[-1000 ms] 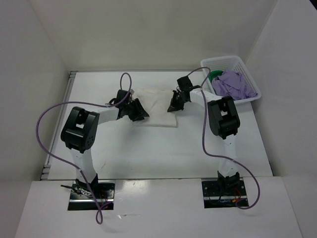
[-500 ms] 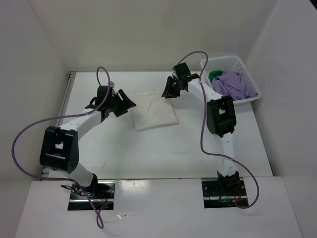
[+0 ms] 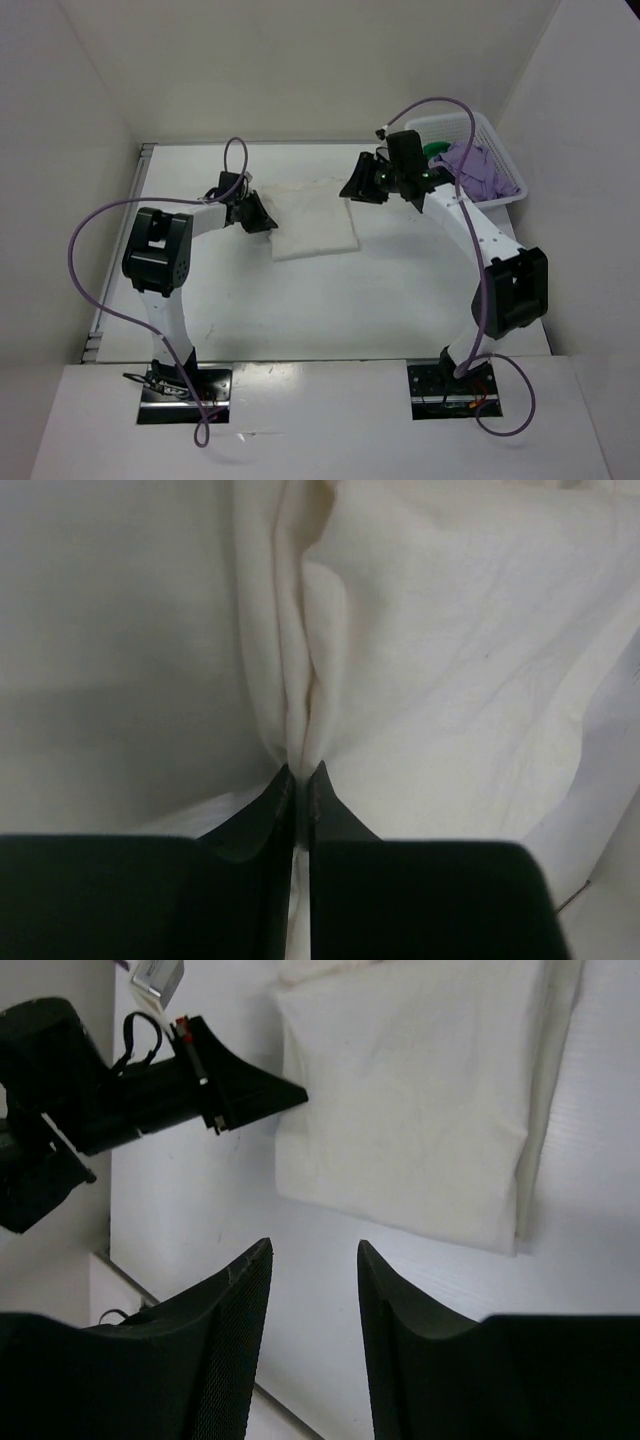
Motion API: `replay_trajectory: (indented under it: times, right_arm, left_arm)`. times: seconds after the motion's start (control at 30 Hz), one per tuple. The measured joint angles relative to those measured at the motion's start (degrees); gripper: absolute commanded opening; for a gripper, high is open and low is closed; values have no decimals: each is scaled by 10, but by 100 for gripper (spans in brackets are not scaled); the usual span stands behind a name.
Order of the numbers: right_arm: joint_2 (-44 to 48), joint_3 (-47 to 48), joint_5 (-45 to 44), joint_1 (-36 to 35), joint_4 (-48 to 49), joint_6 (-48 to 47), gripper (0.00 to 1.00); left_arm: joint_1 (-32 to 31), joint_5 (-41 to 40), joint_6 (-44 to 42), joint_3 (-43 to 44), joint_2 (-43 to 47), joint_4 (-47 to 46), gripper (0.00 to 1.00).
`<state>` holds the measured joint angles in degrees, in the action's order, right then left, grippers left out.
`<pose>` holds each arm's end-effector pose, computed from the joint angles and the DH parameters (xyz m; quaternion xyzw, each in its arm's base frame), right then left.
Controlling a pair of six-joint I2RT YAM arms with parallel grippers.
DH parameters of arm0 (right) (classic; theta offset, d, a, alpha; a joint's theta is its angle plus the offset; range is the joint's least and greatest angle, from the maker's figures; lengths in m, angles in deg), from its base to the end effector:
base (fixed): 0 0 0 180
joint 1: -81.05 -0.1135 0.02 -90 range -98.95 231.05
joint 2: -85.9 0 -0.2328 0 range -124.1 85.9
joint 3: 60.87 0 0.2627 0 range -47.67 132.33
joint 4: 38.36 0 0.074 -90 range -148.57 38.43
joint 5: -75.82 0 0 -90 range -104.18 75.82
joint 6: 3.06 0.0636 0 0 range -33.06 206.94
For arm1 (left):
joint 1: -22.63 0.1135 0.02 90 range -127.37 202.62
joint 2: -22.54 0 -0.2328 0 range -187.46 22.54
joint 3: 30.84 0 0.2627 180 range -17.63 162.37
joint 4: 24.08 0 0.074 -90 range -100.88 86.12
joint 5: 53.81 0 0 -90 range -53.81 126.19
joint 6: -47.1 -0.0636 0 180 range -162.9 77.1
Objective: Fold and stack the t-shirts
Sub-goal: Fold the long partially folded tshirt into a neat square, then put the neatly folded tshirt into the corner of the board with the left arm
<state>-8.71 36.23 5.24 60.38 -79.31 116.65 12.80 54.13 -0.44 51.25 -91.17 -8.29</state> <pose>0.3725 0.1631 0.2736 -0.0031 0.8907 0.3198 0.3231 0.4187 -0.0924 0.0899 -0.2042 0.8992 -0.2885 0.2580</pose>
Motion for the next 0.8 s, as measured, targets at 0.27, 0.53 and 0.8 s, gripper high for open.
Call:
replay_trajectory:
  times: [0.27, 0.53, 0.8]
  right_arm:
    - [46, -113, 10, 1, 11, 9, 46]
    - [50, -142, 14, 1, 6, 9, 46]
    - [59, -163, 40, 1, 12, 9, 46]
  left_arm:
    - [30, 19, 26, 90, -43, 3, 0]
    - [229, 18, 30, 122, -49, 4, 0]
    - [358, -16, 50, 67, -28, -5, 13]
